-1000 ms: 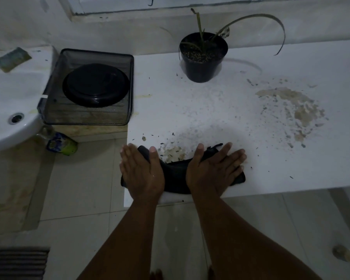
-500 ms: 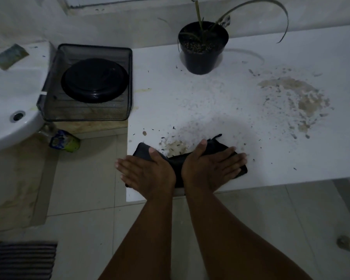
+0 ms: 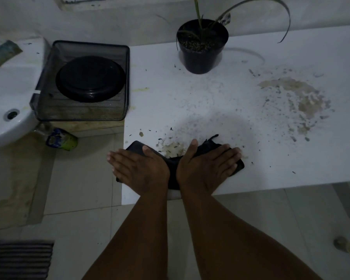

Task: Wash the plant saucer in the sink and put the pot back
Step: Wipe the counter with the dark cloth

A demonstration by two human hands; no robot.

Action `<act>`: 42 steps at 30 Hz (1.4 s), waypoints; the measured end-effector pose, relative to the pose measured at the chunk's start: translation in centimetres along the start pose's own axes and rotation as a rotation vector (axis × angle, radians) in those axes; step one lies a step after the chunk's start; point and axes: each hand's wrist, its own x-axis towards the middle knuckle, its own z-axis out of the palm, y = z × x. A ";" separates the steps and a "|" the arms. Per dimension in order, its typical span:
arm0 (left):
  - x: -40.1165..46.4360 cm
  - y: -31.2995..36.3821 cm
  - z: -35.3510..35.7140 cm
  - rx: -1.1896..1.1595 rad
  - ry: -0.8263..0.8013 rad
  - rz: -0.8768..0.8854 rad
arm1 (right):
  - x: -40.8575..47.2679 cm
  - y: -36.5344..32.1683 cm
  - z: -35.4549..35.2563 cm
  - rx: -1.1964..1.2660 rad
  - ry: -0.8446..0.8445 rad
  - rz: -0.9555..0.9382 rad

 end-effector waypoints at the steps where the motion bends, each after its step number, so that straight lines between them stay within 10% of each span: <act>1: 0.1 -0.1 0.0 0.012 -0.001 0.019 | 0.1 0.0 -0.1 -0.011 -0.020 -0.016; 42: 4.3 0.3 0.4 0.114 -0.298 0.737 | 3.0 0.1 -1.1 -0.104 -0.268 -0.492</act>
